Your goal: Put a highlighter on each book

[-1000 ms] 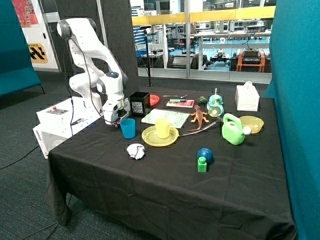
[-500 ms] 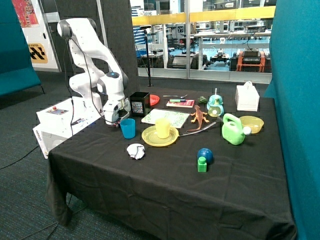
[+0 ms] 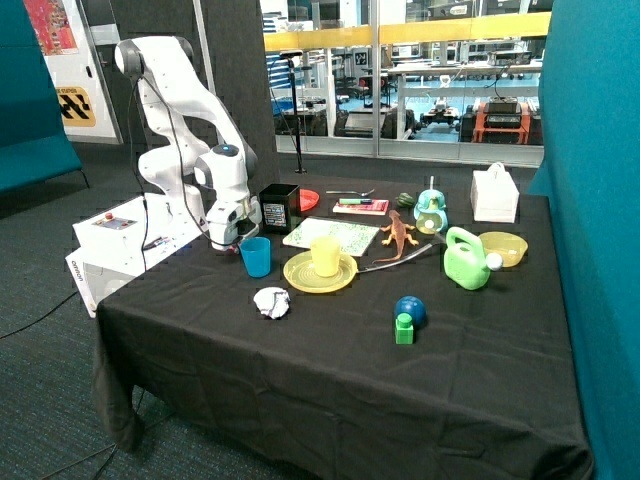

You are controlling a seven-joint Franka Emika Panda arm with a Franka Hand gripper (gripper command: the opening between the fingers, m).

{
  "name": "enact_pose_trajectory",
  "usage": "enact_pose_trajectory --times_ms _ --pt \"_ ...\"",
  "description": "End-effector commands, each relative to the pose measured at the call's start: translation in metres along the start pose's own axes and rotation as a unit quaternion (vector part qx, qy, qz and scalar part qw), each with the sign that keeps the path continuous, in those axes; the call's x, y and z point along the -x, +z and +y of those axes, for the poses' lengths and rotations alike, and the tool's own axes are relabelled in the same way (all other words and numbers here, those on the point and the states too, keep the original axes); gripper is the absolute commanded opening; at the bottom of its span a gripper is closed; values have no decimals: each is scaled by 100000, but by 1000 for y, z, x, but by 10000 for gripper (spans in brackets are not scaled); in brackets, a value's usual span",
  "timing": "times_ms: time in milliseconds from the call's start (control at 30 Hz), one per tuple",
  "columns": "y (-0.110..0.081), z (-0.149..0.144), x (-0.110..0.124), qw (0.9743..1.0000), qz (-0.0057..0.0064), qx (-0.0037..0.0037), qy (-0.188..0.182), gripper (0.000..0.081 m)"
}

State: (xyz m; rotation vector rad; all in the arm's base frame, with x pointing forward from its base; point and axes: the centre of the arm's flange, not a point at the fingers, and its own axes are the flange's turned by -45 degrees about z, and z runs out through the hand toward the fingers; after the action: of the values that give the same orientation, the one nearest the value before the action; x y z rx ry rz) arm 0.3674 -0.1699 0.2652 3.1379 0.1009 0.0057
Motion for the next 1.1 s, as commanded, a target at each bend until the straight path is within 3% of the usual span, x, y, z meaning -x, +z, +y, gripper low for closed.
enact_pose_trajectory --times_ms 0,167,600,1067 --pt "0 2 0 100000 -177 -107 -7 111" --pt "-2 0 -5 99999 -177 -108 -271 99" --pt "-30 -6 -24 99996 -176 -109 -898 78" --pt "-66 -36 -49 99898 -172 -115 -4512 63"
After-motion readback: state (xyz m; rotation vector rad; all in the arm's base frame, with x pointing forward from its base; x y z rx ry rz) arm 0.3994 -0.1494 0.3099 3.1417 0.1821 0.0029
